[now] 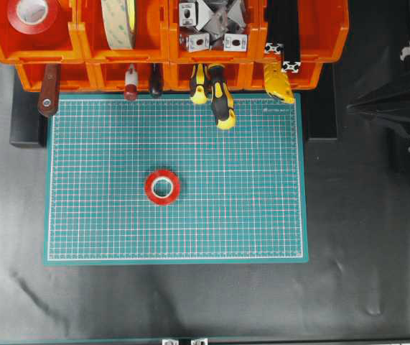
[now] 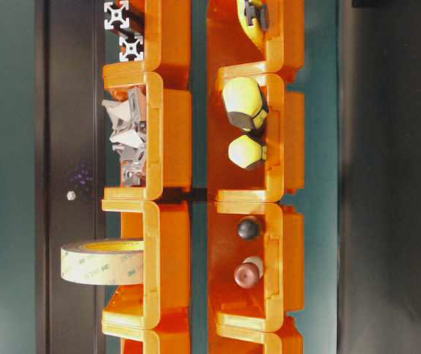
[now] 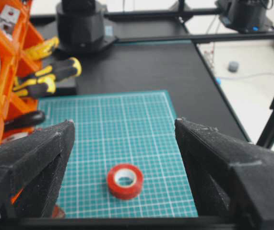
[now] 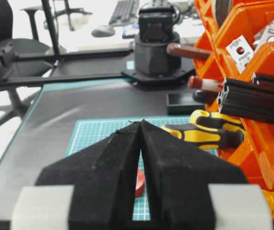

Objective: Pick vinyl tape from container rack with left arm.

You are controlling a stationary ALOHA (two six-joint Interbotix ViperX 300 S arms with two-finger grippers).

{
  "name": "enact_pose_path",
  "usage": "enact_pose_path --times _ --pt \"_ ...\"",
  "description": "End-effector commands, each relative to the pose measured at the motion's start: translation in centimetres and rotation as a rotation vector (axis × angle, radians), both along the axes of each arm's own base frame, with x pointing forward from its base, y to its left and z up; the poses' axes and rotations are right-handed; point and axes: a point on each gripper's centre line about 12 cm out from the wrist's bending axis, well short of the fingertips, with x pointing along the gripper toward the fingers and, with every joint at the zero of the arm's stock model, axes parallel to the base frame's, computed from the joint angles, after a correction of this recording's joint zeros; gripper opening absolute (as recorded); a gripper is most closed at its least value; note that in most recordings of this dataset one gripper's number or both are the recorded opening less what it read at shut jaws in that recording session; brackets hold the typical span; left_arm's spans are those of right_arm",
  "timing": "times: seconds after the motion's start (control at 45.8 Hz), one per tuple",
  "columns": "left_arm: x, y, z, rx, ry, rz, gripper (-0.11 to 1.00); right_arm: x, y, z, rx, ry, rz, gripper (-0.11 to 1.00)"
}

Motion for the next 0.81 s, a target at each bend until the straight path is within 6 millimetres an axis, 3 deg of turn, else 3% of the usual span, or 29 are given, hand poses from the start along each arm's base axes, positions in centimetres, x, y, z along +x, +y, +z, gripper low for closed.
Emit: enact_pose_path --times 0.0,0.131,0.785 --pt "0.3 -0.1 0.0 -0.003 0.0 -0.001 0.81 0.1 0.0 0.2 0.003 -0.001 0.001 0.0" --pt "0.4 -0.1 -0.5 -0.027 0.008 0.001 0.81 0.2 0.0 -0.8 0.006 0.039 0.001 0.0" --pt "0.4 -0.1 -0.9 -0.042 0.014 0.004 0.81 0.2 0.1 -1.0 0.003 0.048 0.003 0.0"
